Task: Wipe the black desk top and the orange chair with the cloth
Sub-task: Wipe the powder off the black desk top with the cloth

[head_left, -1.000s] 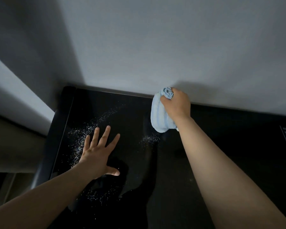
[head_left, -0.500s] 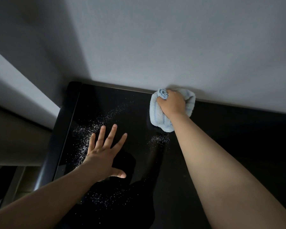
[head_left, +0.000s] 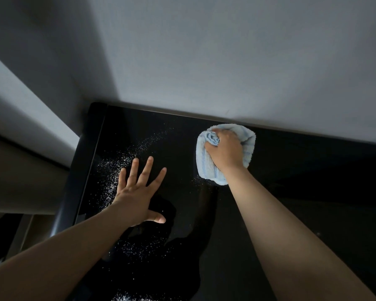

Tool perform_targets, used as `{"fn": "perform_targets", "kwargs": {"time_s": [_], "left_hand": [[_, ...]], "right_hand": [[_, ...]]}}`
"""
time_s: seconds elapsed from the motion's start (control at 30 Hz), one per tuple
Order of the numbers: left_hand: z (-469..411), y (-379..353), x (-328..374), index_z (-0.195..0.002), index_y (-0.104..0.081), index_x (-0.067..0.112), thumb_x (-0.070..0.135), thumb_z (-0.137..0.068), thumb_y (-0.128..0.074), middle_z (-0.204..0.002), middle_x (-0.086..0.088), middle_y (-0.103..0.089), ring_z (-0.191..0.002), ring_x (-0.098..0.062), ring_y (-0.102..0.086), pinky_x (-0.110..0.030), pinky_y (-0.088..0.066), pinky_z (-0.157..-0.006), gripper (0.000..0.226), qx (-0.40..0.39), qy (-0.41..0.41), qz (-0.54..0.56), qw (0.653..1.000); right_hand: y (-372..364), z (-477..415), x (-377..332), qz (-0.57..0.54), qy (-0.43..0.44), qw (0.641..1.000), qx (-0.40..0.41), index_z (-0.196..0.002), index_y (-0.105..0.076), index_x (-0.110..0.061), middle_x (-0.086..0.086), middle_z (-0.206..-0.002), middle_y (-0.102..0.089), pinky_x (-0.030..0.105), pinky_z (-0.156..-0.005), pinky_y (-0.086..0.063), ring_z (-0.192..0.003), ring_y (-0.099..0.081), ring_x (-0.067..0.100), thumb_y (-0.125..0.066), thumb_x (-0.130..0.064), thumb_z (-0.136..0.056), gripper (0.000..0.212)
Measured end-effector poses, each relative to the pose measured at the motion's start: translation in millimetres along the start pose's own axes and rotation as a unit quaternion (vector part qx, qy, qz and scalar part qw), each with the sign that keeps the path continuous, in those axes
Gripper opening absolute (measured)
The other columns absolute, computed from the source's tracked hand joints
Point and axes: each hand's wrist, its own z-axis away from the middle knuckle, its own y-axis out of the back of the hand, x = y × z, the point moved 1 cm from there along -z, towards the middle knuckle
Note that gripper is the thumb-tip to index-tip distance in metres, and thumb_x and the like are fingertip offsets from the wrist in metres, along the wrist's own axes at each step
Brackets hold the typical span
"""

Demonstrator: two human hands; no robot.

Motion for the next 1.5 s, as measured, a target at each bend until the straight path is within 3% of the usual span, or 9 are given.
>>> {"fn": "perform_targets", "kwargs": {"time_s": [0.3, 0.53, 0.63, 0.77, 1.0, 1.23, 1.37, 1.5], "left_hand": [[-0.5, 0.1, 0.5, -0.140, 0.035, 0.037, 0.077, -0.067, -0.060, -0.141, -0.004, 0.053, -0.131, -0.038, 0.043, -0.056, 0.019, -0.108, 0.126, -0.007, 0.000, 0.001, 1.000], [-1.8, -1.6, 0.2, -0.141, 0.035, 0.037, 0.079, -0.066, -0.059, -0.142, -0.004, 0.052, -0.133, -0.038, 0.042, -0.057, 0.016, -0.111, 0.127, -0.005, 0.003, -0.004, 1.000], [-3.4, -1.8, 0.2, -0.140, 0.035, 0.037, 0.080, -0.066, -0.058, -0.141, -0.004, 0.052, -0.133, -0.039, 0.041, -0.058, 0.014, -0.112, 0.127, -0.004, 0.004, -0.009, 1.000], [-2.7, -2.6, 0.1, -0.141, 0.034, 0.037, 0.079, -0.066, -0.059, -0.141, -0.005, 0.052, -0.133, -0.039, 0.041, -0.058, 0.015, -0.112, 0.127, -0.002, 0.005, -0.009, 1.000], [1.6, 0.3, 3.0, -0.144, 0.030, 0.035, 0.077, -0.067, -0.061, -0.144, -0.006, 0.048, -0.135, -0.040, 0.038, -0.058, 0.013, -0.112, 0.127, 0.005, 0.011, -0.012, 1.000], [13.9, 1.8, 17.5, -0.151, 0.016, 0.025, 0.068, -0.074, -0.063, -0.155, -0.011, 0.031, -0.141, -0.038, 0.028, -0.060, 0.006, -0.114, 0.119, 0.036, 0.036, -0.014, 0.999], [34.8, -14.0, 16.9, -0.153, 0.011, 0.022, 0.065, -0.081, -0.057, -0.157, -0.008, 0.028, -0.142, -0.036, 0.027, -0.058, 0.009, -0.115, 0.108, 0.049, 0.010, 0.011, 0.999], [60.0, -30.2, 18.9, -0.152, 0.016, 0.023, 0.070, -0.076, -0.059, -0.155, -0.005, 0.032, -0.141, -0.036, 0.029, -0.057, 0.010, -0.114, 0.117, 0.025, -0.025, 0.008, 0.999]], "right_hand": [[-0.9, 24.8, 2.9, -0.005, -0.011, 1.000, 0.002, -0.100, -0.069, -0.016, -0.002, -0.093, -0.069, 0.038, -0.087, -0.052, -0.093, -0.063, 0.016, -0.062, -0.020, -0.085, 0.017], [6.2, 52.3, -1.8, 0.022, -0.015, 1.000, -0.001, -0.084, -0.067, -0.013, -0.002, -0.080, -0.066, 0.033, -0.078, -0.054, -0.077, -0.062, 0.012, -0.058, -0.009, -0.088, 0.010], [4.3, 64.1, 4.6, 0.008, -0.009, 1.000, 0.003, -0.095, -0.069, -0.015, -0.002, -0.091, -0.069, 0.035, -0.087, -0.052, -0.090, -0.062, 0.013, -0.063, -0.016, -0.087, 0.009], [-0.2, 82.7, 13.8, -0.016, -0.011, 1.000, 0.002, -0.113, -0.068, -0.018, -0.003, -0.111, -0.068, 0.040, -0.099, -0.047, -0.110, -0.059, 0.015, -0.068, -0.023, -0.083, 0.030], [-2.3, 114.8, 17.5, -0.043, -0.013, 0.999, 0.013, -0.112, -0.069, -0.019, -0.006, -0.115, -0.068, 0.042, -0.098, -0.047, -0.115, -0.057, 0.014, -0.067, -0.023, -0.080, 0.032], [0.9, 141.7, 15.6, -0.049, -0.015, 0.998, 0.021, -0.112, -0.069, -0.019, -0.007, -0.117, -0.067, 0.037, -0.102, -0.044, -0.117, -0.055, 0.012, -0.067, -0.019, -0.081, 0.031], [0.2, 152.1, 15.6, -0.043, -0.017, 0.999, 0.024, -0.111, -0.070, -0.019, -0.007, -0.116, -0.067, 0.038, -0.100, -0.046, -0.116, -0.055, 0.013, -0.065, -0.020, -0.082, 0.030], [-0.4, 162.9, 17.4, -0.035, -0.024, 0.999, 0.027, -0.110, -0.071, -0.020, -0.008, -0.115, -0.068, 0.039, -0.099, -0.046, -0.116, -0.055, 0.012, -0.064, -0.021, -0.083, 0.028]]}}
